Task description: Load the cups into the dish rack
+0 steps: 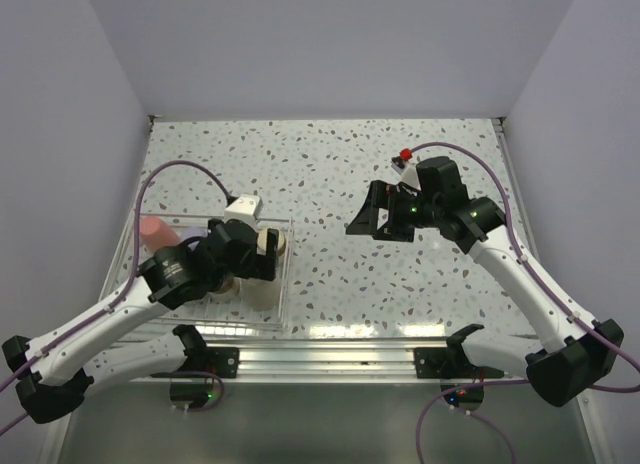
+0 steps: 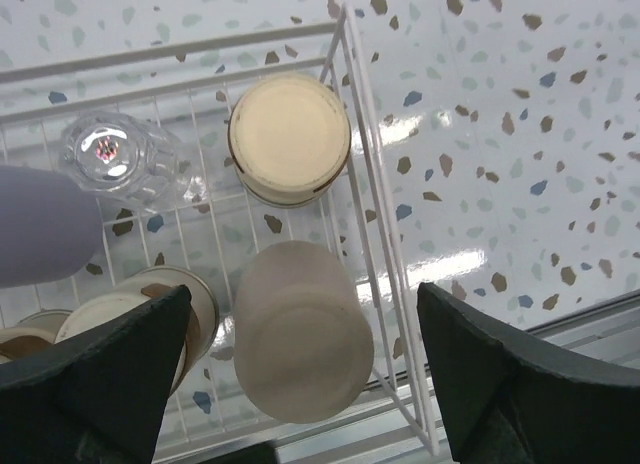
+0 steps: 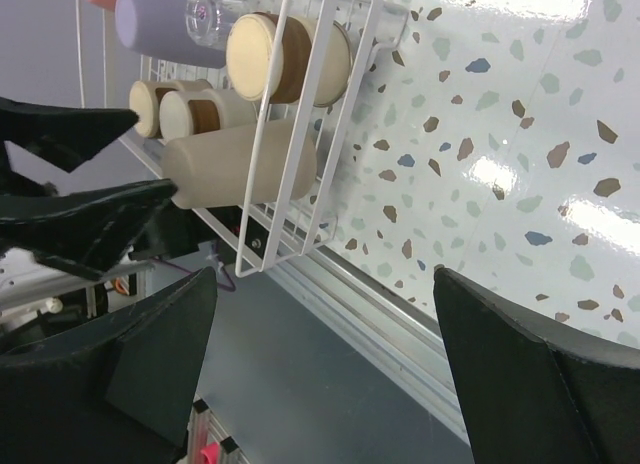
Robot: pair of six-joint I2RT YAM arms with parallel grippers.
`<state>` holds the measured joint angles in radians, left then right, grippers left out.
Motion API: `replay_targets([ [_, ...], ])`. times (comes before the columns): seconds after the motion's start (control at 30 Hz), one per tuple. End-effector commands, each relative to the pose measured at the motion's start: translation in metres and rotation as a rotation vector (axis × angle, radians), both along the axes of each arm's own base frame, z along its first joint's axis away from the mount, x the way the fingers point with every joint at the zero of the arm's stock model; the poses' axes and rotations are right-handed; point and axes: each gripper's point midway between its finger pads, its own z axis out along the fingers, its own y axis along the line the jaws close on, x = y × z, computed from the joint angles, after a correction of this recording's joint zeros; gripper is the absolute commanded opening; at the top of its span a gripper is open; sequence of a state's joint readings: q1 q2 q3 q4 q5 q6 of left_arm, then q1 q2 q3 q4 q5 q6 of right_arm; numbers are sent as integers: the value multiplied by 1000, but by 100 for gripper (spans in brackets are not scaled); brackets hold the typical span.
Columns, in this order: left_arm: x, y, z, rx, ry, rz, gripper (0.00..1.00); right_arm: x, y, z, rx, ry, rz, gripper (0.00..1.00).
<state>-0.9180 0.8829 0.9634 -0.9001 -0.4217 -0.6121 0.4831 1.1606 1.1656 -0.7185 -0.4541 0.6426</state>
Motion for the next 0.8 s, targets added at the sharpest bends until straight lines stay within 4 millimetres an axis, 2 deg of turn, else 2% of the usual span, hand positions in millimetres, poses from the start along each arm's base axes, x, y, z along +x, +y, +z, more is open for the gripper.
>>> replay_targets([
  [0.0, 11, 1, 56, -55, -113, 22, 97, 6, 0, 11, 1, -43, 2, 93],
  [0.07, 15, 4, 72, -49, -142, 32, 97, 7, -1, 13, -4, -51, 4, 93],
  [0.1, 17, 3, 89, -71, -171, 35, 97, 7, 0, 15, -3, -56, 8, 93],
  [0.17, 22, 4, 99, -42, -189, 38, 97, 7, -1, 18, -4, -63, 11, 93],
  [0.2, 25, 3, 114, -58, -213, 40, 97, 7, -1, 21, -1, -70, 12, 93],
  [0.3, 33, 6, 134, -42, -263, 64, 99, 3, 2, 31, 29, -94, 33, 93],
  [0.4, 42, 20, 149, -24, -332, 140, 100, -3, 5, 47, 83, -139, 66, 93],
  [0.43, 46, 30, 155, -21, -365, 207, 100, -4, 7, 52, 99, -157, 75, 93],
  [0.6, 51, 69, 168, 15, -465, 414, 100, -24, 9, 88, 197, -259, 140, 94],
  [0.7, 52, 78, 164, 49, -497, 445, 100, -39, 4, 106, 233, -320, 171, 97],
  [0.77, 54, 77, 155, 89, -498, 428, 100, -46, 1, 110, 243, -341, 172, 98],
])
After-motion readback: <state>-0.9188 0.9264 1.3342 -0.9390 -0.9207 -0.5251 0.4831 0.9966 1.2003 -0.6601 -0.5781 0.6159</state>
